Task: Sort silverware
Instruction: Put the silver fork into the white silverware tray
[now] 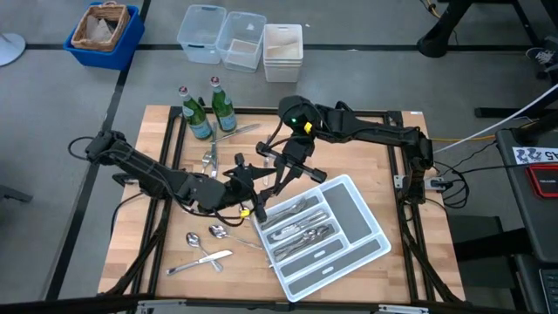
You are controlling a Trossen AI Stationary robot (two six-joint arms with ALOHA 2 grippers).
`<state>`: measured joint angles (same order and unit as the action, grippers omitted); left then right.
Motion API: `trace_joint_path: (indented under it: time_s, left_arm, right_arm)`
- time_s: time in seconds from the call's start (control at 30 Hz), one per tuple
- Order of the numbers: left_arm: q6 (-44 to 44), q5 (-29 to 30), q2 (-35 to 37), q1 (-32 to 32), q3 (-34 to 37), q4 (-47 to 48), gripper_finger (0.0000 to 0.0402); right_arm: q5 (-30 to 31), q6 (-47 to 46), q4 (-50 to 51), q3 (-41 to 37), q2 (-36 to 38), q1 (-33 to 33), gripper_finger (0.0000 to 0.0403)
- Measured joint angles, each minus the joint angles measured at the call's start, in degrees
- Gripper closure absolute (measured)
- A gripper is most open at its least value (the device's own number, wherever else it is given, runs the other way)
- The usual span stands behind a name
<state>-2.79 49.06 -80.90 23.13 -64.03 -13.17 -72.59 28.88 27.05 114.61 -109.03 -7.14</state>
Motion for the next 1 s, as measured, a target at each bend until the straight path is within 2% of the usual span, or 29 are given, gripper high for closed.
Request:
trace_joint_path:
  time_s: [0.17,0.33,0.6,0.77,1.0]
  left_arm:
    - [-1.1,0.0,0.0,0.0,0.0,0.2,0.0246]
    - [-1.7,0.3,0.0,-0.1,0.0,0.5,0.03]
    - [-1.0,2.0,-0.1,0.2,0.1,1.2,0.0383]
    - [-1.5,1.9,-0.1,0.2,0.1,1.1,0.0385]
    - [-6.8,1.6,-0.1,0.2,0.1,1.3,0.0385]
  right_arm:
    - [1.7,0.0,0.0,0.0,0.0,0.0,0.0397]
    - [5.1,-0.2,0.1,0.0,0.0,0.0,0.0396]
    - [6.2,-2.1,0.0,0.0,0.0,-0.2,0.0396]
    - [6.3,-3.3,-0.1,0.0,0.0,-0.1,0.0397]
    - [6.5,-6.1,-0.1,0.0,0.0,-0.1,0.0395]
